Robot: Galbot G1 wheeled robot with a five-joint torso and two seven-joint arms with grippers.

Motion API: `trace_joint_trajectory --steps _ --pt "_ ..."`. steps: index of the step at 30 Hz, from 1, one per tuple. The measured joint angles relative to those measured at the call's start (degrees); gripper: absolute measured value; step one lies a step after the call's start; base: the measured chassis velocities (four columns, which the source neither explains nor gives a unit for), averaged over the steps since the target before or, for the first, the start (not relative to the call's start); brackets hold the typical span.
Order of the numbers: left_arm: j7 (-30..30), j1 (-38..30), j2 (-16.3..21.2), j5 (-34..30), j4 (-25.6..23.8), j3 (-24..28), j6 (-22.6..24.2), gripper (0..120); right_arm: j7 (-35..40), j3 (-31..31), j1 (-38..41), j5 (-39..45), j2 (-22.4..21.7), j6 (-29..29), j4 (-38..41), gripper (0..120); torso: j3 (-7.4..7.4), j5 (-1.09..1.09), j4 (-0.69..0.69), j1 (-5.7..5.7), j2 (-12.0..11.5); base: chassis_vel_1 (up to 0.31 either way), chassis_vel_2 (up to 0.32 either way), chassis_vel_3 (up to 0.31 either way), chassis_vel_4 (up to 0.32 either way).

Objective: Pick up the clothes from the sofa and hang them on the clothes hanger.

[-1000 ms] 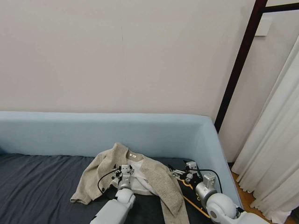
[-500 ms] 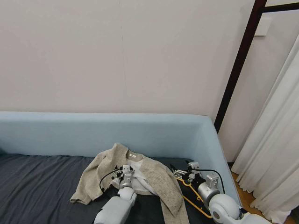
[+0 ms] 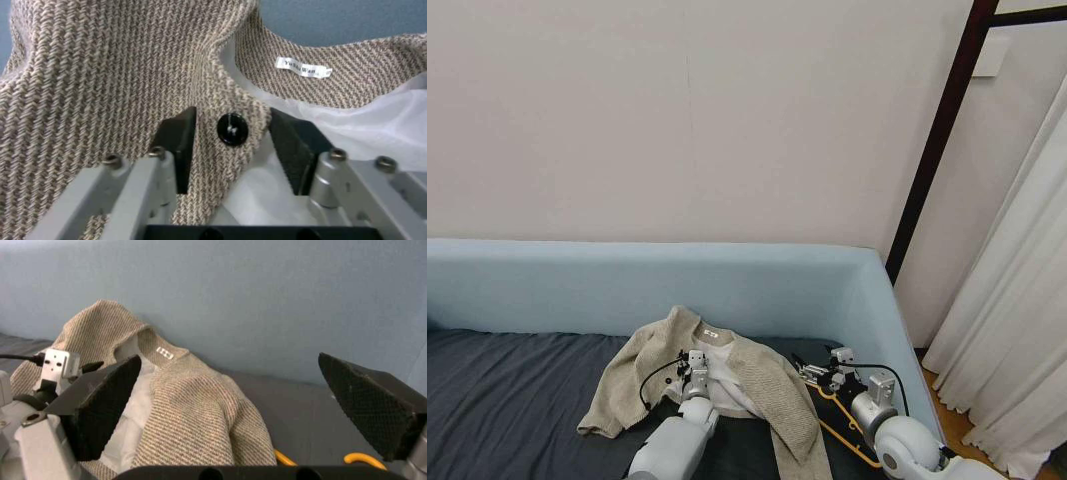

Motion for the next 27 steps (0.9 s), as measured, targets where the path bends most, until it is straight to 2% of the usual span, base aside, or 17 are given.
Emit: trace_joint_trajectory --steps 1,3,6,7,10,11,14,20,22,27 --pt "0.0 0.0 0.0 0.0 0.0 0.0 0.0 41 0.0 0.0 0.0 0.0 0.0 0.0 0.0 100 0.0 0.0 0.0 0.0 0.0 0.0 0.0 0.0 0.0" --pt "-0.01 0.0 0.07 -0.11 -0.18 -0.04 0.11 30 -0.02 0.01 -0.06 0.08 -0.1 0.0 0.1 100 0.0 0.0 0.0 0.0 0.0 0.0 0.0 0.0 0.0" --pt "-0.07 0.04 0.13 -0.33 -0.23 -0.1 0.25 24 -0.05 0.01 -0.15 0.1 -0.11 0.02 0.16 100 0.0 0.0 0.0 0.0 0.0 0.0 0.0 0.0 0.0" --pt "-0.1 0.1 0.2 -0.55 -0.32 -0.12 0.34 18 -0.05 0.01 -0.3 0.12 -0.11 0.03 0.19 100 0.0 0.0 0.0 0.0 0.0 0.0 0.0 0.0 0.0" --pt "-0.17 0.2 0.33 -0.76 -0.5 -0.14 0.46 10 -0.06 0.11 -0.68 0.19 -0.06 0.05 0.27 100 0.0 0.0 0.0 0.0 0.0 0.0 0.0 0.0 0.0" --pt "-0.24 0.38 0.54 -0.97 -0.91 -0.18 0.63 1 -0.15 0.28 -1.16 0.19 -0.02 0.06 0.36 100 0.0 0.0 0.0 0.0 0.0 0.0 0.0 0.0 0.0" --pt "-0.56 1.19 1.29 -1.33 -2.68 -0.18 1.15 0 -0.35 0.61 -1.85 0.18 0.02 0.08 0.38 100 0.0 0.0 0.0 0.0 0.0 0.0 0.0 0.0 0.0" --pt "-2.18 4.66 5.17 -2.26 -11.76 0.32 2.98 0 -1.23 0.77 -2.17 1.64 0.11 -1.06 -1.18 100 0.0 -0.02 -0.01 0.0 0.0 0.0 0.0 0.0 0.0" --pt "-3.16 6.69 7.47 -2.2 -15.88 0.66 3.21 0 -2.13 0.73 -1.46 1.98 0.98 -1.79 -3.72 100 0.0 -0.01 0.0 0.0 0.0 0.0 0.0 0.0 0.0" --pt "-3.83 9.04 10.59 -1.56 -20.38 0.6 2.47 0 -4.63 0.59 0.04 2.13 2.58 -2.89 -9.18 100 0.0 0.0 0.01 0.0 0.0 0.0 0.0 0.0 0.0"
